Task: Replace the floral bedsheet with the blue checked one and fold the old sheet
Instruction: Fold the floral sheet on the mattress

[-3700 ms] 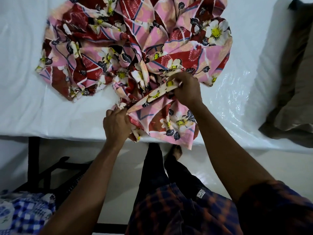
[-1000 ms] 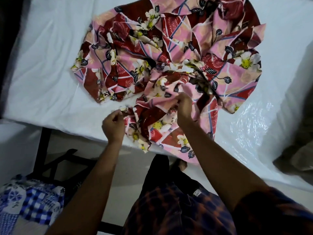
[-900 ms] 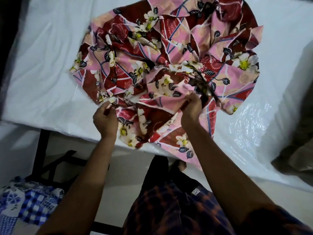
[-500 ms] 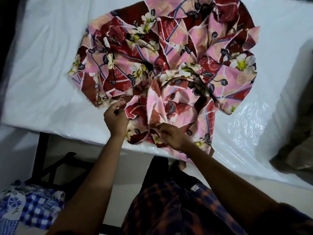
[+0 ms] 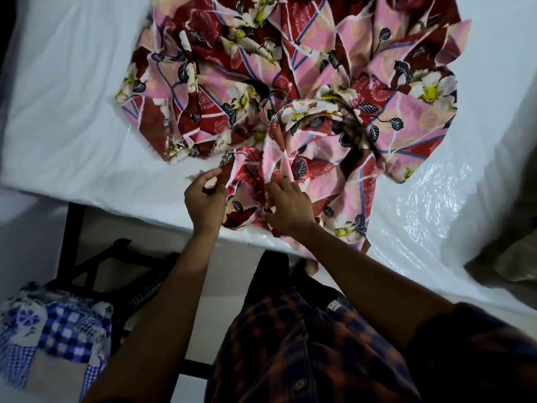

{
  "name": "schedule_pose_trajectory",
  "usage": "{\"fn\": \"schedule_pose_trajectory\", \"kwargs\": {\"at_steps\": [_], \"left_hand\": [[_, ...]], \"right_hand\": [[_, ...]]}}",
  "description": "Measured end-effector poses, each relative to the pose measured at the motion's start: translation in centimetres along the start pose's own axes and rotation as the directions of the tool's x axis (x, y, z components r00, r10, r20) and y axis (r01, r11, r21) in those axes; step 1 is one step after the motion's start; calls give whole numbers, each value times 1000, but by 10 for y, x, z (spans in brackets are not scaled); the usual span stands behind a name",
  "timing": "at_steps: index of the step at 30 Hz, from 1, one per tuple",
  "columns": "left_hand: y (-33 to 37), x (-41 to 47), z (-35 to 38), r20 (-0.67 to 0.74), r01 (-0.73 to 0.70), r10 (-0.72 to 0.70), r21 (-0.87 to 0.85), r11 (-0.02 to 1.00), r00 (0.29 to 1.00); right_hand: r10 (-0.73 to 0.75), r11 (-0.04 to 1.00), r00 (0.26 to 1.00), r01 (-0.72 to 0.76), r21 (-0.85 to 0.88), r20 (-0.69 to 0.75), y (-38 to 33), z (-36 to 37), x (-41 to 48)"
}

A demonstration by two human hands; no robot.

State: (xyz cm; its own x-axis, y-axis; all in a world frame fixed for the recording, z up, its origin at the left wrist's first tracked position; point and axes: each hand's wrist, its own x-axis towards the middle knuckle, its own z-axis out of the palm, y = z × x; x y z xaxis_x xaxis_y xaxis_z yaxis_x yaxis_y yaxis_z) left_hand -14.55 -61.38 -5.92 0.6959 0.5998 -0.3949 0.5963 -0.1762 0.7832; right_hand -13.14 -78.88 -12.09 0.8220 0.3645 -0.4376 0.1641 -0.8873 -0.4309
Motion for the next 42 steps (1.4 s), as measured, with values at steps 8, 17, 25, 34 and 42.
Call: {"fn": "schedule_pose_trajectory", "kwargs": {"at_steps": [8, 17, 25, 34, 42], "left_hand": [[29, 6, 5, 43, -265, 263, 41, 963, 964], [35, -5, 20, 64, -247, 247, 2, 969, 967], [40, -14, 39, 44, -153, 154, -25, 988, 987], [38, -18, 42, 48, -179, 180, -15, 984, 983], [30, -17, 36, -48, 115, -138, -329, 937, 989]], "right_hand": [[340, 847, 940, -312, 431, 14, 35, 12, 1], [642, 49, 758, -188, 981, 113, 72, -54, -22], [692, 91, 674, -438, 894, 260, 89, -22, -45], [616, -44, 674, -487, 872, 408, 87, -34, -13], [402, 170, 895, -278, 945, 191, 75, -64, -7]]}}
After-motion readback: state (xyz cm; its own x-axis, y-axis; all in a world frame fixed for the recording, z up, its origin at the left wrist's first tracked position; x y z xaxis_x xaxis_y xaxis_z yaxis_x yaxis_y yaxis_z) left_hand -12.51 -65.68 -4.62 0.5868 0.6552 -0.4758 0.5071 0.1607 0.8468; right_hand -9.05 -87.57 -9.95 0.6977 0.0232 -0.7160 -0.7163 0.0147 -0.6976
